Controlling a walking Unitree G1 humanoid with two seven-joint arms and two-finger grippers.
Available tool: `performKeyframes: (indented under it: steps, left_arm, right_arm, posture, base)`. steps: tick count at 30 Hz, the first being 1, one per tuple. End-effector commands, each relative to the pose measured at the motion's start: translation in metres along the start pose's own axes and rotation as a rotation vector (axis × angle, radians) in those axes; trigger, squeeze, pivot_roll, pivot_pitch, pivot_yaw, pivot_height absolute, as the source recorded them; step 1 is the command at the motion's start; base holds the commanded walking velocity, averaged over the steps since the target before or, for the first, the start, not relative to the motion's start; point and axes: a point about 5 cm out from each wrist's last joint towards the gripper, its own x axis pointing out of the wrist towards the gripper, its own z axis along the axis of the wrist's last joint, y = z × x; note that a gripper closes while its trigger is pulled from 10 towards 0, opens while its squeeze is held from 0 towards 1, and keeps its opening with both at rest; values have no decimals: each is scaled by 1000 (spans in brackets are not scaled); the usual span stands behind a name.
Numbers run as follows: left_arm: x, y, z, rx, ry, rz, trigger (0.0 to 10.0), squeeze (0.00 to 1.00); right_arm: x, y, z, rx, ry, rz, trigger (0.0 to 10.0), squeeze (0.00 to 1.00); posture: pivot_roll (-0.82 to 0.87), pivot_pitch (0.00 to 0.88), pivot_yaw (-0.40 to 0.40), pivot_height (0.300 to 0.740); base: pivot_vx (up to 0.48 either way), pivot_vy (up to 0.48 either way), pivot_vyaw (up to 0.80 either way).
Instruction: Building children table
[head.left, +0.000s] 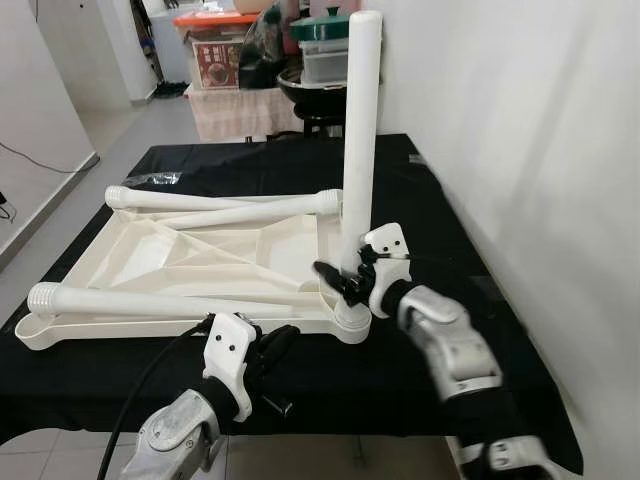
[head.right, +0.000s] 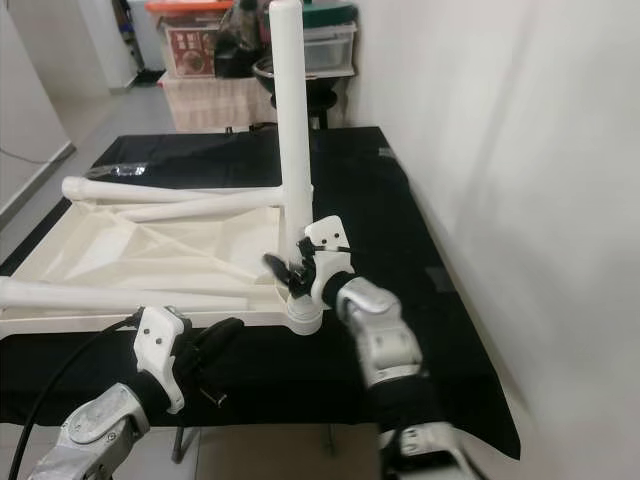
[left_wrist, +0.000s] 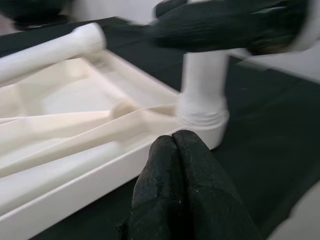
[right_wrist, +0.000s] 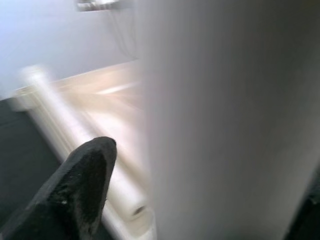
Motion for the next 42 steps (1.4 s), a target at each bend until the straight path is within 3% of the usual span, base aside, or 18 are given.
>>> performKeyframes:
  steps: [1, 3, 6, 9, 10, 16, 17, 23, 30, 34, 35, 36, 37, 38, 39, 40, 42]
  left_arm:
    - [-3, 2, 3, 56, -5, 35, 10000, 0]
    - [-7, 0, 8, 55, -26, 49, 10000, 0]
    - [-8, -1, 9, 61, -32, 52, 10000, 0]
    - [-12, 3, 11, 111, -52, 123, 10000, 0]
    - [-15, 8, 13, 179, -79, 190, 10000, 0]
    - [-17, 8, 12, 170, -108, 229, 10000, 0]
    - [-17, 2, 9, 74, -115, 193, 10000, 0]
    - [-16, -3, 2, -2, -110, 109, 10000, 0]
    - [-13, -1, 0, 5, -133, 105, 10000, 0]
    - [-13, -2, 0, -3, -153, 100, 10000, 0]
    - [-13, -1, 1, -3, -161, 103, 10000, 0]
    - [-14, -1, 1, -1, -167, 106, 10000, 0]
    - [-13, 0, 2, 1, -170, 110, 10000, 0]
    - [-13, 0, 2, 1, -170, 110, 10000, 0]
    - [-13, 0, 1, -6, -172, 105, 10000, 0]
    - [-13, 1, 0, -15, -173, 103, 10000, 0]
    - [-10, 1, 0, -26, -175, 96, 10000, 0]
  right_arm:
    - [-6, 3, 6, -63, -12, 172, 10000, 0]
    - [-20, -10, -2, -73, 60, 232, 10000, 0]
    - [-21, -14, -3, -68, 71, 233, 10000, 0]
    - [-20, -24, -2, -81, 85, 197, 10000, 0]
    - [-17, -30, 1, -89, 83, 185, 10000, 0]
    - [-13, -36, 6, -73, 59, 209, 10000, 0]
    - [-16, -38, 7, -64, 55, 231, 0, 0]
    - [-27, -44, 5, -62, 55, 261, 0, 0]
    - [-32, -47, -2, -61, 79, 221, 0, 0]
    - [-25, -35, -20, -28, 115, 86, 0, 0]
    - [-15, -30, -31, 39, 74, -280, 0, 0]
    - [-18, -25, -41, 131, 54, -619, 0, 0]
    - [-18, -8, -38, 27, 39, -615, 0, 0]
    - [-18, -8, -38, 27, 39, -615, 0, 0]
    - [-17, 0, -30, -52, 19, -562, 0, 0]
    - [-13, 6, -33, -24, 45, -449, 0, 0]
    - [-14, -1, -47, 91, 109, -425, 0, 0]
  posture:
    - [-22, 0, 26, 740]
    - [-19, 0, 24, 740]
    - [-12, 0, 20, 740]
    - [-4, 0, 18, 740]
    - [1, 0, 17, 740]
    - [3, 0, 17, 740]
    - [3, 0, 17, 740]
    - [-5, 0, 25, 740]
    - [-19, 0, 28, 740]
    - [-24, 0, 12, 740]
    - [-32, 0, 15, 740]
    - [-36, 0, 16, 740]
    - [-29, 0, 26, 740]
    - [-29, 0, 26, 740]
    - [-42, 0, 36, 740]
    - [-59, 0, 46, 740]
    - [-45, 0, 35, 740]
  base:
    - [0, 0, 0]
    - [0, 0, 0]
    - [0, 0, 0]
    - [0, 0, 0]
    - [0, 0, 0]
    - [0, 0, 0]
    - [0, 0, 0]
    - [0, 0, 0]
    - [0, 0, 0]
    - [0, 0, 0]
    - [0, 0, 0]
    - [0, 0, 0]
    - [0, 0, 0]
    - [0, 0, 0]
    - [0, 0, 0]
    - [0, 0, 0]
    - [0, 0, 0]
